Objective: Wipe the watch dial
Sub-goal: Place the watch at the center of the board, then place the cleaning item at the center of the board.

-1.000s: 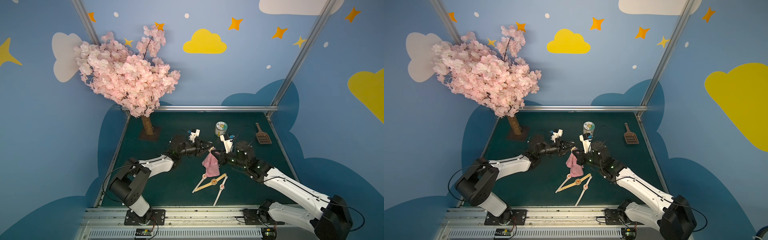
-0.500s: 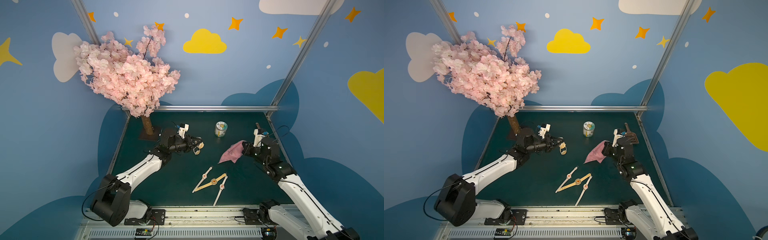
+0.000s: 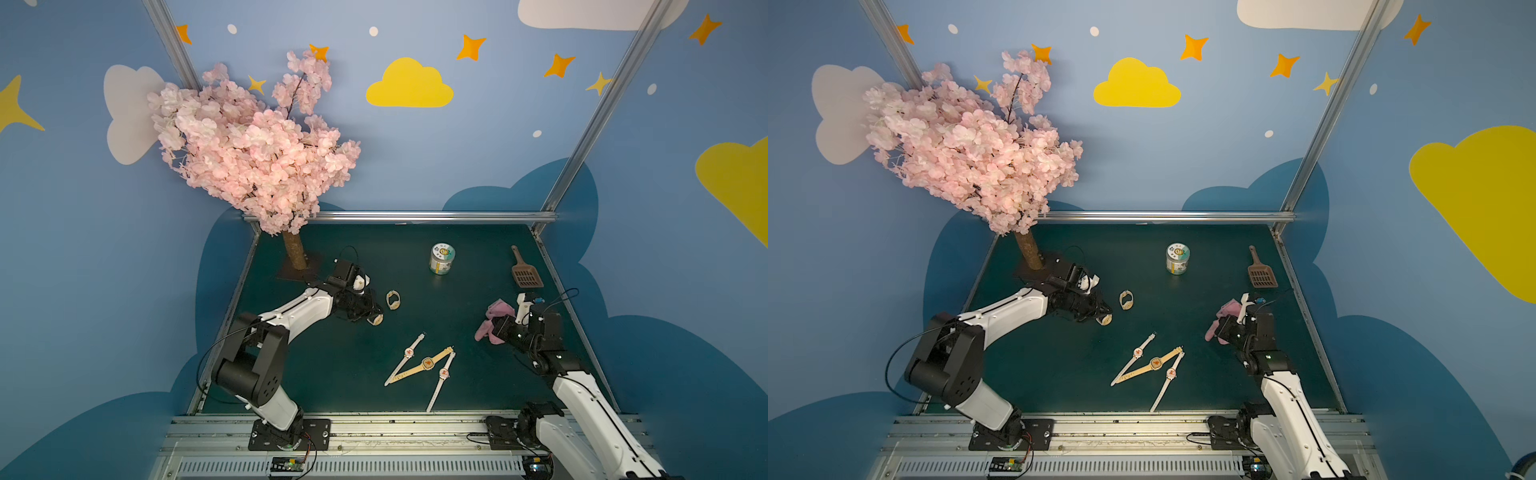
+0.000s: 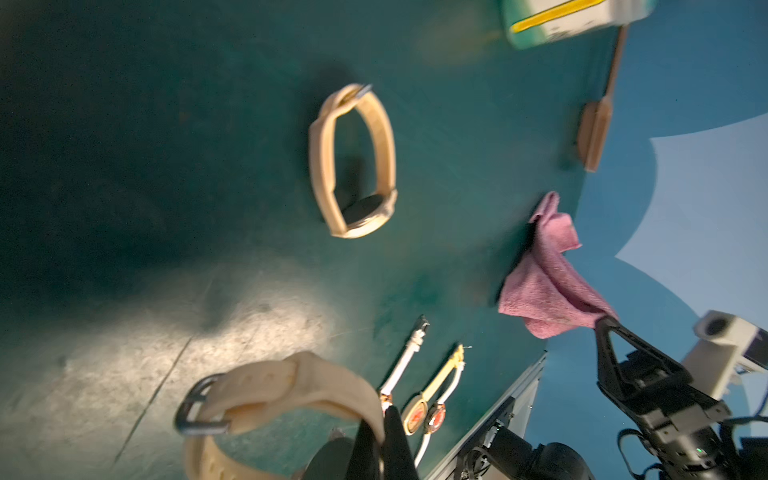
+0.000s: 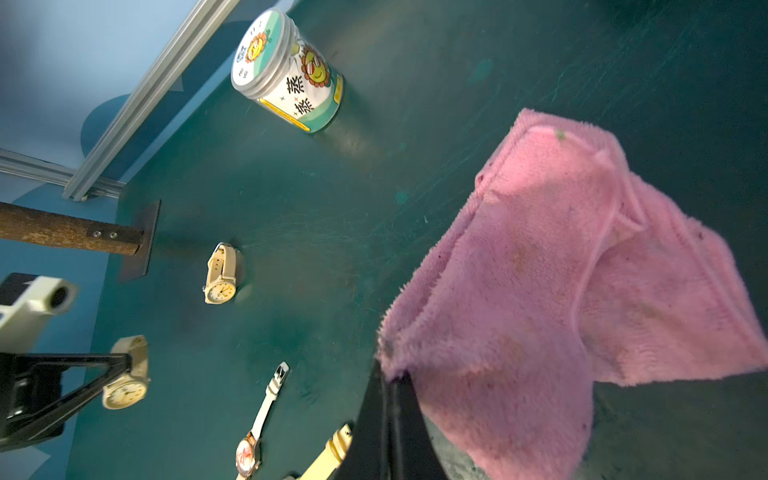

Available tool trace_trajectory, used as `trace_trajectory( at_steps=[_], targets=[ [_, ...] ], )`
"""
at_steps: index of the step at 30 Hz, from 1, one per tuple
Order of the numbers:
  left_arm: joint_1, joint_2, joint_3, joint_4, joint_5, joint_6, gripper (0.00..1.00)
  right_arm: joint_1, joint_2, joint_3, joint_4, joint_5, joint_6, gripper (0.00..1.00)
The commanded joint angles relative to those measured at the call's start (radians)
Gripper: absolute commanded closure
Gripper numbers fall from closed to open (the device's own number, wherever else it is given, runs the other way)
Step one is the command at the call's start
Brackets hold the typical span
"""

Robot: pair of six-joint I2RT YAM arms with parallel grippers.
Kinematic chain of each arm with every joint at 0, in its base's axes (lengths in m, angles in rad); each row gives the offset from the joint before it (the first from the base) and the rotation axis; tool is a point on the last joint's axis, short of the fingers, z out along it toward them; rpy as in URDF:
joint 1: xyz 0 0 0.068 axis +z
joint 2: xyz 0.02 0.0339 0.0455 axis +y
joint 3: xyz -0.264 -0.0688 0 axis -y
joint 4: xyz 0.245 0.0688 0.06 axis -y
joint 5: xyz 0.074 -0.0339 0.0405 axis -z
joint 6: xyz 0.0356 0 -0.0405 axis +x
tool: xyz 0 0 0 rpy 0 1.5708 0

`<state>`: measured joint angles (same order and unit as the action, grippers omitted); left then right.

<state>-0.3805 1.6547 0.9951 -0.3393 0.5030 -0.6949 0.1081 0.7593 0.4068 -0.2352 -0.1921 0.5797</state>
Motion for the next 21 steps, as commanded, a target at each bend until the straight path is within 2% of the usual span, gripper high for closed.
trace_trajectory(
  at_steps=[1, 8, 21],
  targets=[
    [0.003, 0.042, 0.048, -0.035, 0.005, 0.033, 0.97, -0.003, -0.047, -0.026, 0.044, -0.039, 0.032, 1.0],
    [0.003, 0.17, 0.129, -0.049, 0.002, 0.073, 0.97, -0.004, -0.126, -0.054, 0.009, -0.087, 0.019, 1.0],
    [0.003, 0.357, 0.349, -0.22, -0.056, 0.189, 0.97, -0.005, -0.216, -0.089, -0.046, -0.06, 0.013, 1.0]
  ],
)
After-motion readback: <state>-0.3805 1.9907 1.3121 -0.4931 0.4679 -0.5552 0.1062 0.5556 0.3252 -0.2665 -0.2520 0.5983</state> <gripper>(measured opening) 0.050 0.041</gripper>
